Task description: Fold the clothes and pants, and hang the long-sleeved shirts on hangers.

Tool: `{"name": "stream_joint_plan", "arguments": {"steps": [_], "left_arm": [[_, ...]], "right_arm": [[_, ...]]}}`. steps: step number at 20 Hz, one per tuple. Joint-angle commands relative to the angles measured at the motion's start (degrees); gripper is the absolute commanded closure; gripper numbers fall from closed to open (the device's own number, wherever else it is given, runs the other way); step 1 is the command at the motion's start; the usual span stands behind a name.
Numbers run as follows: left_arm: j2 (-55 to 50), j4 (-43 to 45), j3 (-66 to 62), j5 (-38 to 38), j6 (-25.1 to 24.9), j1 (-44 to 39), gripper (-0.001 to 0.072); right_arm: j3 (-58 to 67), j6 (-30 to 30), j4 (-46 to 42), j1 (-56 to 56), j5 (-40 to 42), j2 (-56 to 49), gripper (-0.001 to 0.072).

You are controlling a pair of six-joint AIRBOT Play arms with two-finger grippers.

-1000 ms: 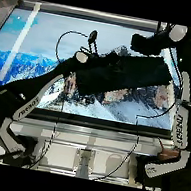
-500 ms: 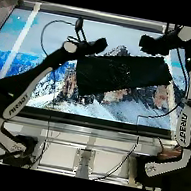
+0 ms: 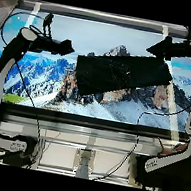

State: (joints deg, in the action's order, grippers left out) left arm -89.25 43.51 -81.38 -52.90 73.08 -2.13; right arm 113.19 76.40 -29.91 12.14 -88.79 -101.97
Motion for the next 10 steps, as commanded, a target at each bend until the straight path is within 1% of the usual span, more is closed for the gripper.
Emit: {"name": "stream_joint_plan", "arguments": {"steps": [1,2,3,4,5,6,8,10], "left_arm": [[-0.35,1.51,4.09,-6.71,-0.02,2.36,0.0635],[-1.25,1.38,4.09,-6.69,0.04,2.1,0.0359],[-2.16,0.83,4.09,-6.71,0.2,1.88,0.0116],[-3.26,0.13,4.09,-6.97,0.44,1.86,0.011],[-4.55,-0.79,4.09,-7.93,0.48,1.88,0.0109],[-5.84,-1.22,4.09,-9.09,0.46,1.88,0.0109],[-8.5,-1.6,4.09,-11.34,0.46,2.14,0.0109],[-10.8,-4.22,4.09,-12.85,0.39,2.25,0.0109]], "right_arm": [[-0.2,-2.12,4.81,1.33,-1.49,-2.25,0.0688],[-0.17,-2.12,3.15,1.05,0.37,-2.25,0.0681],[0.07,-1.75,1.42,0.76,2.1,-2.25,0.0595],[0.04,-1.01,0.57,0.63,3.5,-2.25,0.0408],[0.04,-0.37,-0.55,0.42,5.05,-2.25,0.0189],[0.04,-0.07,-1.49,0.28,5.77,-2.25,0.0065],[0.04,0.04,-2.73,-0.04,5.86,-2.25,0.0031],[0.02,0.04,-2.99,-0.09,5.92,-2.25,0.0031]]}}
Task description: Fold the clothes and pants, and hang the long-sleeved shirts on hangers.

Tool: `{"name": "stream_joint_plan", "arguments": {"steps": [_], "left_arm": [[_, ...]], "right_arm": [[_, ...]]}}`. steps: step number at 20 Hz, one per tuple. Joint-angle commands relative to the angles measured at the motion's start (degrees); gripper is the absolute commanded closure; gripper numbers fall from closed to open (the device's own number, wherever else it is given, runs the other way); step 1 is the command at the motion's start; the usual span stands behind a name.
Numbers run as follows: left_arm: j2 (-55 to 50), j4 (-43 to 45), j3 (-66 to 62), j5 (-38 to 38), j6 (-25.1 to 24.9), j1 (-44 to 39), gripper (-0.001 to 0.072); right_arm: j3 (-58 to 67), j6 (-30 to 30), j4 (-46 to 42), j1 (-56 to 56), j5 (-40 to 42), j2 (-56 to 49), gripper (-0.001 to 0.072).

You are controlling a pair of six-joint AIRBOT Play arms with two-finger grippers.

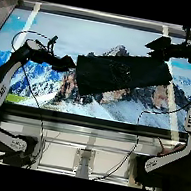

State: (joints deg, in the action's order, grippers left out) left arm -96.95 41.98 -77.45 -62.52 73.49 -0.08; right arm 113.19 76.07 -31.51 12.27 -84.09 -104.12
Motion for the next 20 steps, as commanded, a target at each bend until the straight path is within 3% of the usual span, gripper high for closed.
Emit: {"name": "stream_joint_plan", "arguments": {"steps": [1,7,12,13,15,20], "left_arm": [[-4.11,-4.68,0.15,-3.28,-0.5,0.04,0.0109],[-8.66,-12.48,0.13,0.02,-0.2,-0.79,0.0109],[-10.84,-13.6,0.13,5.81,1.81,-2.47,0.0111],[-11.19,-13.64,0.13,5.99,2.29,-2.78,0.012],[-11.61,-13.75,0.13,5.97,2.16,-3.06,0.0219],[-11.65,-16.48,0.13,4.94,2.14,-3.04,0.0222]], "right_arm": [[0.02,0.37,-1.42,-0.22,1.22,-0.11,0.0031],[0.04,0.37,-1.42,-0.24,1.25,-0.11,0.0031],[0.04,0.37,-1.4,-0.24,1.25,-0.11,0.0032],[0.04,0.37,-1.38,-0.24,1.27,-0.11,0.0031],[0.04,0.37,-1.38,-0.24,1.29,-0.11,0.0031],[0.02,0.37,-1.36,-0.24,1.27,-0.11,0.0031]]}}
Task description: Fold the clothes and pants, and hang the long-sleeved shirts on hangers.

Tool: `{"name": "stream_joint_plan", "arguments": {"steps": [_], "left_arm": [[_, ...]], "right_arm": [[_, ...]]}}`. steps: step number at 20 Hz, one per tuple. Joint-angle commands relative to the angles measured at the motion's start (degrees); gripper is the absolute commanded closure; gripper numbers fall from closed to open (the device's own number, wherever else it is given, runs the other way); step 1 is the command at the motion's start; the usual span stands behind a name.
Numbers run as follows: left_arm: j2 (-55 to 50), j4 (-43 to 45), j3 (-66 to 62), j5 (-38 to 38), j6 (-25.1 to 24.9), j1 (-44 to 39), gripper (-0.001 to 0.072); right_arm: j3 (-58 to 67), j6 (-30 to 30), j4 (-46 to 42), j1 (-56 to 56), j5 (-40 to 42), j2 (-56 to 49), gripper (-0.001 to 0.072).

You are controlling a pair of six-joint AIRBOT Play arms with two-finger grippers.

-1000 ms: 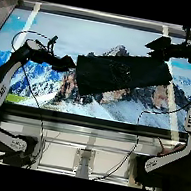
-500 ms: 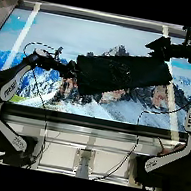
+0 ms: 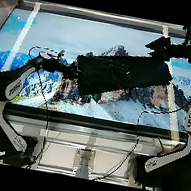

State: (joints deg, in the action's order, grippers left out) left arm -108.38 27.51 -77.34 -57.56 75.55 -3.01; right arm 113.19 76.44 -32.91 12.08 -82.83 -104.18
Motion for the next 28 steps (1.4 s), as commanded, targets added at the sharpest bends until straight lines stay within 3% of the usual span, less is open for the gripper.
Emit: {"name": "stream_joint_plan", "arguments": {"steps": [1,4,6,7,8,9,10,11,13,14,16,20,28], "left_arm": [[-0.26,-3.85,0.02,0.17,0.07,-0.13,0.0222],[-0.94,-6.58,0.02,1.31,0.09,-0.2,0.0245],[-1.44,-6.6,0.02,1.2,0.07,-0.26,0.0487],[-1.44,-6.58,0.02,1.25,0.02,-0.48,0.0514],[-1.44,-6.84,0.02,1.22,-0.94,-0.55,0.0622],[-1.44,-7.43,0.02,1.2,-2.91,-0.61,0.0676],[-1.42,-8.22,0.02,1.2,-3.98,-0.59,0.0677],[-1.2,-8.26,0.02,1.09,-4.0,-0.5,0.0679],[0.09,-7.93,0.02,0.22,-5.55,0.44,0.068],[1.36,-6.64,0.02,-0.57,-5.49,1.11,0.0681],[4.83,-0.85,0.02,-2.05,-4.9,2.49,0.0681],[11.91,14.88,0.02,-6.75,1.25,4.37,0.0681],[22.84,26.99,0.02,-18.51,3.65,8.61,0.0681]], "right_arm": [[0.04,0.0,0.04,-0.04,0.0,-0.04,0.0031],[0.04,0.0,0.09,-0.04,0.0,-0.04,0.0031],[0.02,0.0,0.09,-0.46,0.04,-0.04,0.0032],[0.04,0.02,0.09,-0.81,0.11,-0.04,0.0032],[0.04,0.02,0.04,-1.38,0.35,-0.04,0.0032],[0.02,0.37,0.02,-1.95,0.79,-0.04,0.0035],[0.04,0.61,-0.04,-2.58,1.4,-0.04,0.0063],[0.02,0.59,-0.39,-3.21,2.01,-0.04,0.018],[0.02,0.57,-2.05,-4.26,3.89,-0.04,0.0661],[0.02,0.48,-3.02,-4.68,4.83,-0.07,0.0689],[0.02,0.48,-4.96,-5.6,6.45,-0.13,0.069],[0.02,0.48,-6.27,-7.87,7.21,-1.36,0.0691],[-0.02,0.48,-11.45,-15.5,7.21,-6.29,0.0692]]}}
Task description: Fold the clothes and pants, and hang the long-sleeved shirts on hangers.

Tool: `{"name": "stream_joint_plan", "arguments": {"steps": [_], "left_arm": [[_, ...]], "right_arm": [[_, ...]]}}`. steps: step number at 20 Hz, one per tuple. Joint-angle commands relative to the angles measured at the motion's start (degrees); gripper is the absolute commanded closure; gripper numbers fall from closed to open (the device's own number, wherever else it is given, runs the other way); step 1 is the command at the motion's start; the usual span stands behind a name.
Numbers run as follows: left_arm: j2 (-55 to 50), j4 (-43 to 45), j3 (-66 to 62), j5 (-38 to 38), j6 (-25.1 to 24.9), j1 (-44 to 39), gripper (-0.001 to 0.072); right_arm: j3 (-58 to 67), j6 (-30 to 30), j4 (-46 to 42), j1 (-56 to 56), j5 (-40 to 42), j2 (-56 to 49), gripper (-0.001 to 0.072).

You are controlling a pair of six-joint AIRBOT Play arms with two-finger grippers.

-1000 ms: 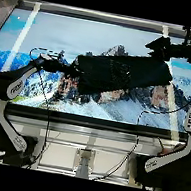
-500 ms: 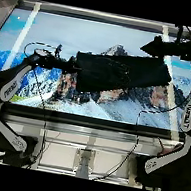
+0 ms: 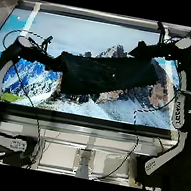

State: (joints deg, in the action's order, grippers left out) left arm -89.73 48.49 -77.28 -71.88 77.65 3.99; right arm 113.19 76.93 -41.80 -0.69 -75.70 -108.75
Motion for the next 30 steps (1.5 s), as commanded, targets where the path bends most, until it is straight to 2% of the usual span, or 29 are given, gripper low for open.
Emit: {"name": "stream_joint_plan", "arguments": {"steps": [1,8,13,18,22,24,27,30], "left_arm": [[6.38,7.69,-0.04,-5.22,2.19,2.25,0.068],[21.4,10.03,-0.04,-8.81,4.7,4.33,0.068],[26.16,9.86,-0.04,-10.38,5.99,4.31,0.068],[26.32,3.89,-0.04,-10.36,5.97,4.31,0.068],[26.14,3.72,-0.07,-10.14,7.21,4.26,0.068],[25.64,3.72,-0.09,-9.31,8.66,3.74,0.068],[23.12,3.67,-0.35,-5.68,9.44,-1.03,0.068],[16.72,3.72,-5.09,-3.32,10.27,-9.94,0.0681]], "right_arm": [[0.0,0.0,-3.02,-3.89,0.04,-2.64,0.0692],[0.02,0.02,-2.82,-13.16,-0.26,-11.15,0.0693],[0.02,1.51,-2.89,-18.95,0.96,-15.78,0.0693],[0.02,5.33,-3.17,-21.94,0.61,-19.17,0.0693],[0.04,7.91,-4.07,-21.66,3.91,-19.26,0.0692],[1.14,9.35,-5.53,-20.13,2.38,-19.21,0.0693],[6.03,10.1,-7.96,-15.26,-3.5,-17.25,0.0694],[6.21,11.19,-12.46,-7.89,-3.08,-10.91,0.0692]]}}
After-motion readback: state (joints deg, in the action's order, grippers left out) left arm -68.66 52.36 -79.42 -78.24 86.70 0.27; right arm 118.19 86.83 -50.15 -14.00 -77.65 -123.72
